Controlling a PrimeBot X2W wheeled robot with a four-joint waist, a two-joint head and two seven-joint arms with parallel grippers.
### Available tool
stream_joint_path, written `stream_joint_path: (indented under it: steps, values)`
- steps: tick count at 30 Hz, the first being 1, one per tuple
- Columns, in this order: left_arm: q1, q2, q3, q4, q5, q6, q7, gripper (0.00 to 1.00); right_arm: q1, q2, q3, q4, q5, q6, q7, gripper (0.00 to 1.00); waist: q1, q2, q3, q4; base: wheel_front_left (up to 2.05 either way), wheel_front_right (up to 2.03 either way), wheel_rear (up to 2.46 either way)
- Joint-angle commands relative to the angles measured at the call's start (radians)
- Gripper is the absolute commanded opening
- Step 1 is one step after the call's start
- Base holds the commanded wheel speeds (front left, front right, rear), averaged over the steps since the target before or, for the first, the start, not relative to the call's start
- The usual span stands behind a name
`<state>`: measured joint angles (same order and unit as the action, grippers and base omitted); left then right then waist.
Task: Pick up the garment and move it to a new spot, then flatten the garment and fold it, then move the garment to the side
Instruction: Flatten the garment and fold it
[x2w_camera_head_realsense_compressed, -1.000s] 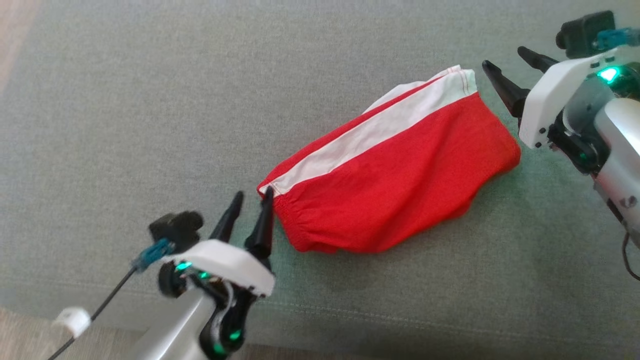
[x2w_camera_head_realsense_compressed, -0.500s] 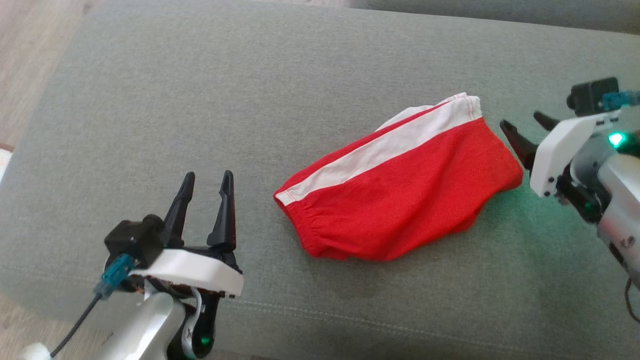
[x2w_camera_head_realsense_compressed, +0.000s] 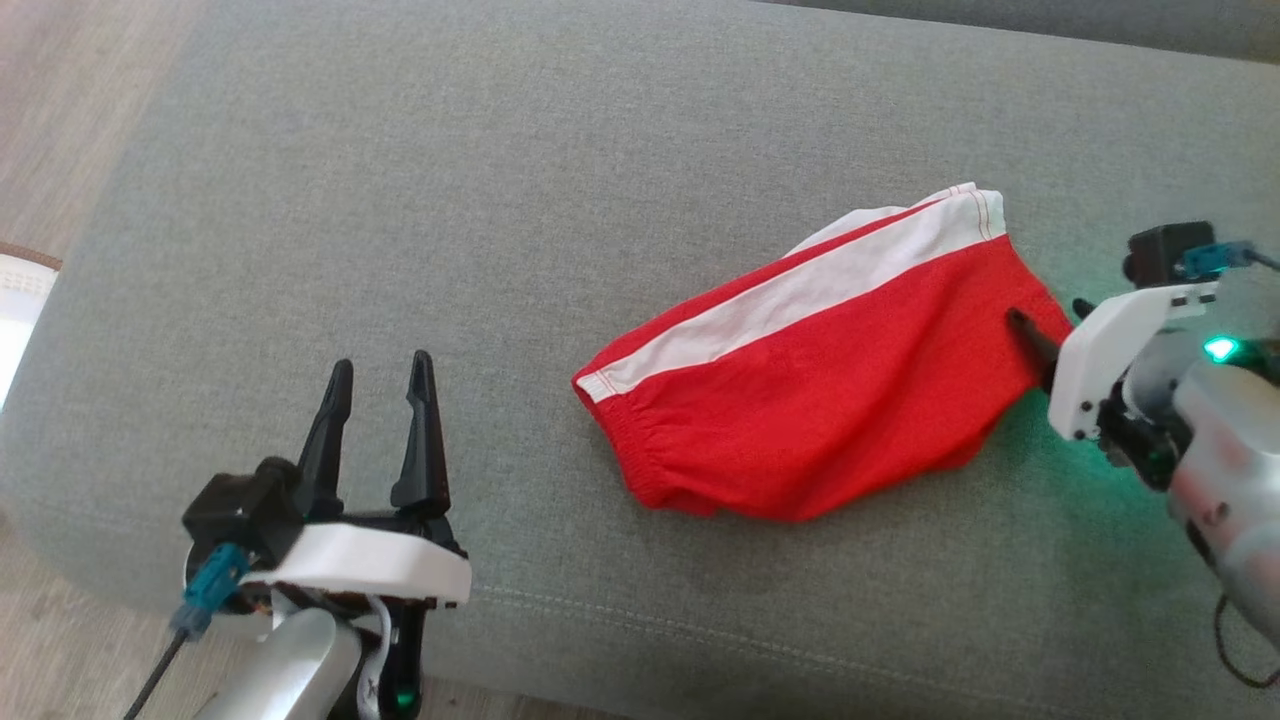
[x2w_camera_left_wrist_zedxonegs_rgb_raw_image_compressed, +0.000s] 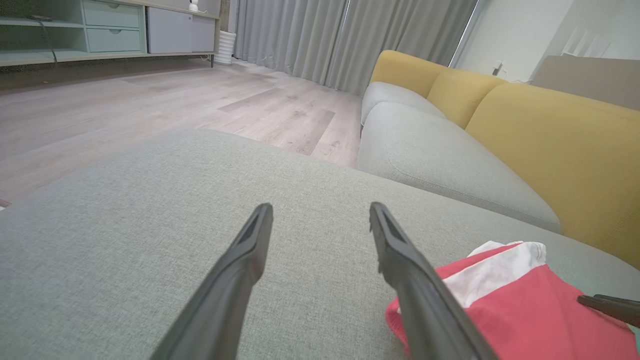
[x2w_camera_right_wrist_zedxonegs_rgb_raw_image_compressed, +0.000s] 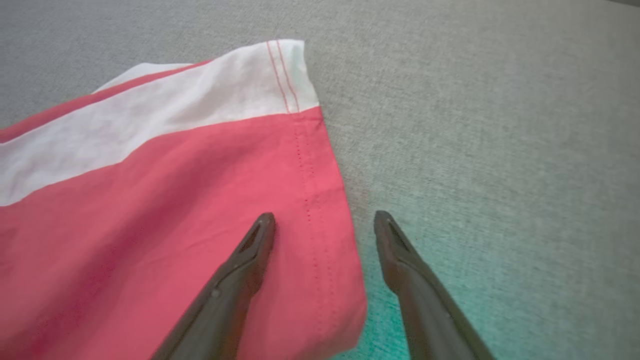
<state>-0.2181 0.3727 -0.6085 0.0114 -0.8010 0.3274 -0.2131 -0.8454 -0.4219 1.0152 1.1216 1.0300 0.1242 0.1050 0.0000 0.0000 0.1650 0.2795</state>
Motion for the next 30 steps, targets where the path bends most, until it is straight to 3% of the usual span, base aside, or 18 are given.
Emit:
stream_joint_path:
  steps: [1,6,9,11,13,15,16,30]
  values:
    - [-0.018,0.025,0.051,-0.034,0.003,0.008,-0.011,1.0,0.018,0.004,0.005,-0.004,0.01,0.007,-0.002,1.0,0.0,0.0,0.0,-0.001,0.0,0.0,0.0]
    - [-0.007,0.029,0.059,-0.044,0.0,0.014,-0.016,1.0,0.028,0.032,0.012,0.005,0.024,0.007,0.015,1.0,0.0,0.0,0.004,-0.006,0.0,0.0,0.0]
    - [-0.007,0.031,0.061,-0.048,0.0,0.014,-0.016,1.0,0.028,0.052,0.012,0.021,0.031,0.007,0.017,0.82,0.0,0.0,0.011,-0.009,0.0,0.0,0.0]
    - [-0.009,0.032,0.061,-0.049,0.001,0.014,-0.017,1.0,0.025,0.065,0.01,0.03,0.036,0.007,0.013,0.55,0.0,0.0,0.016,-0.01,0.0,0.0,0.0]
    - [-0.011,0.034,0.062,-0.049,0.002,0.015,-0.017,1.0,0.017,0.075,0.007,0.04,0.038,0.007,-0.002,0.37,0.0,0.0,0.019,-0.013,0.0,0.0,0.0]
    - [-0.012,0.036,0.064,-0.049,0.002,0.017,-0.017,1.0,0.005,0.083,0.002,0.056,0.036,0.007,-0.029,0.04,0.0,0.0,0.019,-0.018,0.0,0.0,0.0]
    - [-0.011,0.037,0.064,-0.049,0.002,0.018,-0.017,1.0,-0.001,0.088,-0.001,0.066,0.035,0.007,-0.044,0.0,0.0,0.0,0.018,-0.021,0.0,0.0,0.0]
    - [0.032,0.034,0.058,-0.043,-0.007,0.022,-0.021,1.0,0.044,0.172,-0.124,0.119,0.13,0.007,-0.284,0.0,0.0,0.0,-0.066,-0.158,0.0,0.0,0.0]
